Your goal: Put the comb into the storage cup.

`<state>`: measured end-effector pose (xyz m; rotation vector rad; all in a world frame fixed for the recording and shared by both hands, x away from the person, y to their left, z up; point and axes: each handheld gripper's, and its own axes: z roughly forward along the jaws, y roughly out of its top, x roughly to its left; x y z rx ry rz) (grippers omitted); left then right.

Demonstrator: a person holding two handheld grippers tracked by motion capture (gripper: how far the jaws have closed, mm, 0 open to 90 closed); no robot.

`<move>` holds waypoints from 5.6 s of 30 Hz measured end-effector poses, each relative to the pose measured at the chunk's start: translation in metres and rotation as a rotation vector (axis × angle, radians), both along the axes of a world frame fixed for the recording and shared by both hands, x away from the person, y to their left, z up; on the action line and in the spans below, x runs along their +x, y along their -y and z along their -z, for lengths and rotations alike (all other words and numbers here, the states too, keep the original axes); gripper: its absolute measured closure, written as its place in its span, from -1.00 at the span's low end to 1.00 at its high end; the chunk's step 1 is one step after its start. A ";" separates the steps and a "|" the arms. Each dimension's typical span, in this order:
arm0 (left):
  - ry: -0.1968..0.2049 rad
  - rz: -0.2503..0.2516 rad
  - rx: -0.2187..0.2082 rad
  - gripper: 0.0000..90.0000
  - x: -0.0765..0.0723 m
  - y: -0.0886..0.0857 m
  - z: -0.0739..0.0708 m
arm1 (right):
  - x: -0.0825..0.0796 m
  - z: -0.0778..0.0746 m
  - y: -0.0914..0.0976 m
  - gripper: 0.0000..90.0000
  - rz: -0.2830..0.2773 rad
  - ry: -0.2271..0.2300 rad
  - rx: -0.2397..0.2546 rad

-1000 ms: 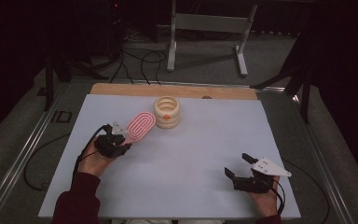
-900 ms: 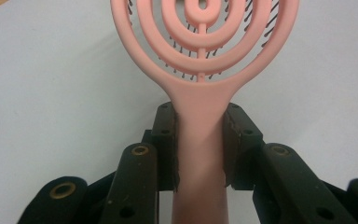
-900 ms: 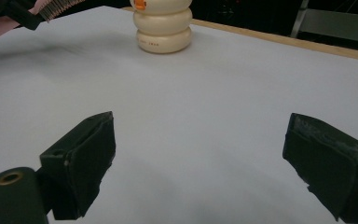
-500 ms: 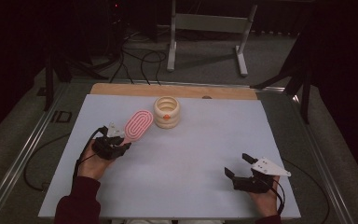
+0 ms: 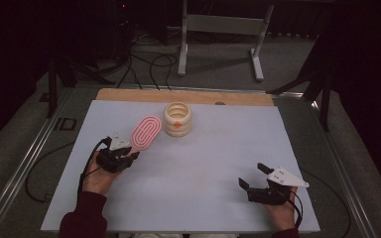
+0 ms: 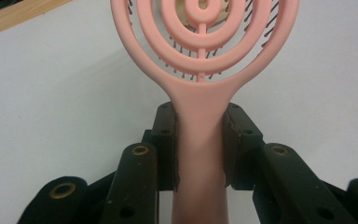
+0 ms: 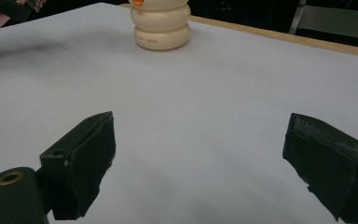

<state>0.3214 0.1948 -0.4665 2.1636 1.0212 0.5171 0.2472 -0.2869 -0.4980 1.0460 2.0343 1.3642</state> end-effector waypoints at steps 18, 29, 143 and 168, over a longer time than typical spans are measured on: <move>0.055 0.009 -0.053 0.56 -0.008 0.000 0.003 | 0.001 0.001 0.000 -0.79 0.002 -0.013 0.003; 0.088 0.028 -0.059 0.56 -0.012 0.004 -0.005 | 0.002 0.001 -0.003 -0.80 0.007 -0.031 0.007; 0.156 0.159 -0.043 0.56 -0.033 0.061 -0.026 | 0.085 -0.087 -0.127 -0.80 -0.240 -0.233 0.134; 0.165 0.190 -0.033 0.56 -0.037 0.074 -0.024 | 0.093 -0.091 -0.154 -0.81 -0.289 -0.272 0.222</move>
